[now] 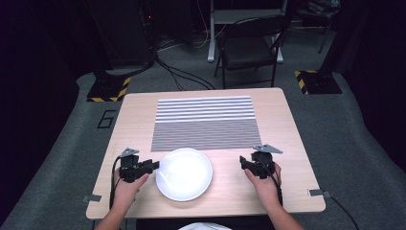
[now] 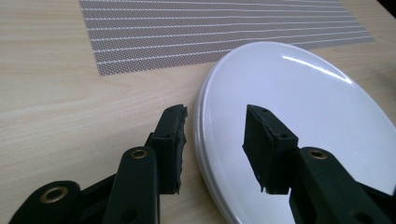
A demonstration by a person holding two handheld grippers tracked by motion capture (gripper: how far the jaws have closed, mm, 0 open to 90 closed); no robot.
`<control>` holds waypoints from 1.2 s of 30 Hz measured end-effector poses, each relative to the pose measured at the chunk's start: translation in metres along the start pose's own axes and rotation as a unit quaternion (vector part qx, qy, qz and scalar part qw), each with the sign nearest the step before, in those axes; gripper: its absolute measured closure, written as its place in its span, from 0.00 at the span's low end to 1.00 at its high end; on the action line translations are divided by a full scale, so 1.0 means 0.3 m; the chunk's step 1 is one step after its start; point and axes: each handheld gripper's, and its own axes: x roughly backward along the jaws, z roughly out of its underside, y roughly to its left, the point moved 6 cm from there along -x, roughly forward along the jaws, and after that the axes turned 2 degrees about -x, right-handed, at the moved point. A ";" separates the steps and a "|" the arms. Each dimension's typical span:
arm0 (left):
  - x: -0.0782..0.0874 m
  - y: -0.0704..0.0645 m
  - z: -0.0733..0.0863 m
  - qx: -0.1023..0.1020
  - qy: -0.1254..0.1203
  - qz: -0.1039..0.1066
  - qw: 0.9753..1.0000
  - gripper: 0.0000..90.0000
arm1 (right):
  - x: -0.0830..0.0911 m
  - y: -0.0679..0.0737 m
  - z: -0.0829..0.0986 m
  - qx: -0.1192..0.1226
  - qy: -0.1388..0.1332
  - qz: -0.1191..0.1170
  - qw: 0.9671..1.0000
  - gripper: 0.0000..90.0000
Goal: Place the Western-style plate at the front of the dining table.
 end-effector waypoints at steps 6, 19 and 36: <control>-0.012 -0.003 0.010 0.002 0.008 0.008 1.000 0.66 | -0.012 0.036 0.014 0.001 0.007 -0.015 1.000 0.53; -0.024 -0.019 0.020 0.018 0.021 0.036 0.999 0.67 | -0.021 0.057 0.030 0.003 0.009 -0.023 1.000 0.53; -0.035 -0.025 0.029 0.006 0.030 0.025 0.999 0.68 | -0.027 0.070 0.043 0.007 0.013 -0.024 1.000 0.52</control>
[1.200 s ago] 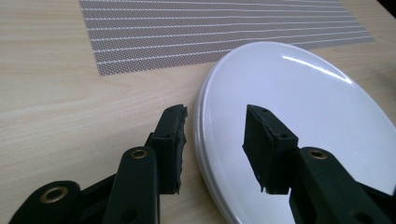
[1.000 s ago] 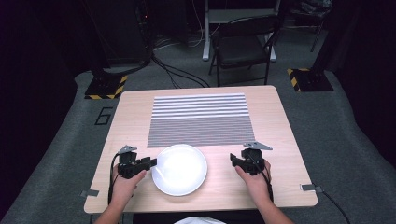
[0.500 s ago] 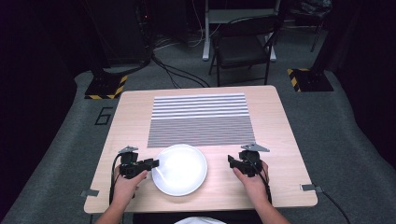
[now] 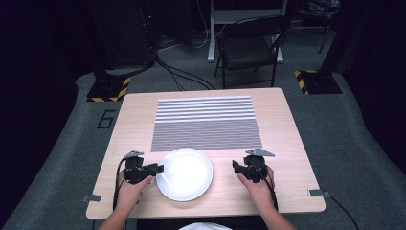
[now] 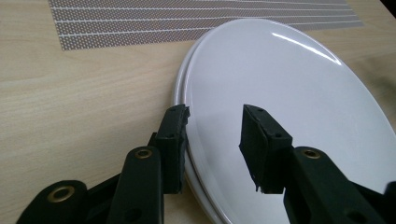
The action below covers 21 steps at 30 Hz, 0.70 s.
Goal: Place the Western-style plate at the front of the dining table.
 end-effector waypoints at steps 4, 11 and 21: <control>-0.003 -0.002 0.001 -0.003 -0.002 -0.004 1.000 0.67 | -0.005 0.007 0.003 0.007 0.002 -0.002 1.000 0.52; -0.008 -0.012 0.007 -0.005 0.001 -0.001 1.000 0.67 | -0.007 0.032 0.009 0.011 0.004 -0.009 1.000 0.52; -0.027 -0.040 0.017 -0.022 0.011 -0.001 1.000 0.65 | -0.012 0.066 0.017 0.017 0.009 -0.022 1.000 0.52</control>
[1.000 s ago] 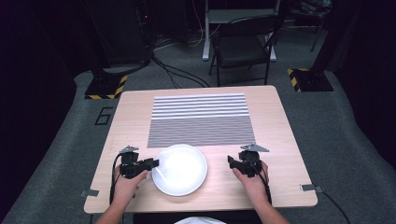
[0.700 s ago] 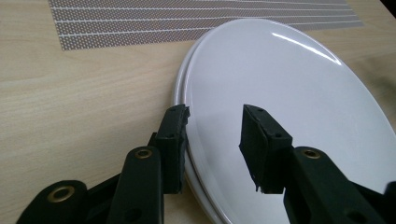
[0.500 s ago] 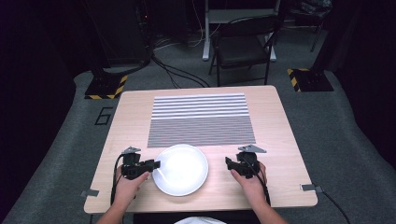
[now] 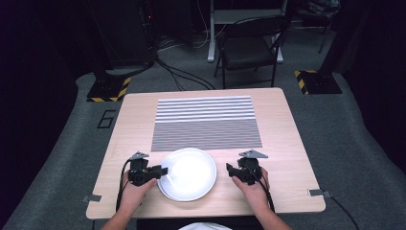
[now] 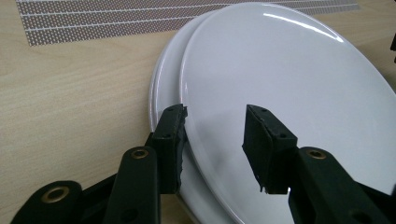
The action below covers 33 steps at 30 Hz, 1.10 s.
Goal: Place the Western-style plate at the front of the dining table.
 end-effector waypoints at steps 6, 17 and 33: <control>-0.006 -0.004 0.005 0.006 -0.001 0.005 1.000 0.65 | 0.002 0.035 0.001 -0.001 0.004 -0.017 1.000 0.52; -0.017 -0.013 0.013 0.005 -0.005 0.006 1.000 0.65 | -0.011 0.138 0.040 0.012 0.020 -0.056 0.998 0.51; -0.031 -0.024 0.019 0.014 0.001 0.024 1.000 0.64 | -0.042 0.210 0.091 0.001 0.048 -0.093 0.995 0.49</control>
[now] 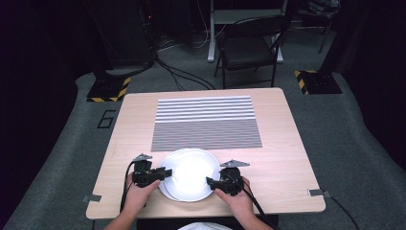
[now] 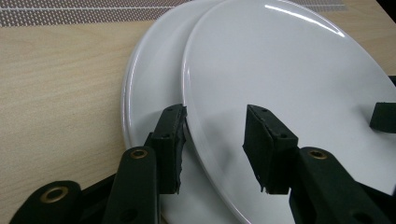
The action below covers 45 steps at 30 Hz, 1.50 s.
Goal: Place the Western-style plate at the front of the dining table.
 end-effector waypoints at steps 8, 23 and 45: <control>-0.008 -0.005 -0.002 -0.001 -0.002 -0.003 1.000 0.63 | -0.005 0.002 0.000 -0.019 0.003 -0.007 1.000 0.49; -0.057 -0.020 -0.036 0.006 -0.001 -0.002 1.000 0.64 | -0.023 -0.070 -0.102 -0.020 -0.003 0.019 1.000 0.52; -0.081 -0.034 -0.043 0.002 -0.017 0.001 1.000 0.64 | -0.073 -0.137 -0.214 0.002 -0.020 0.043 0.999 0.54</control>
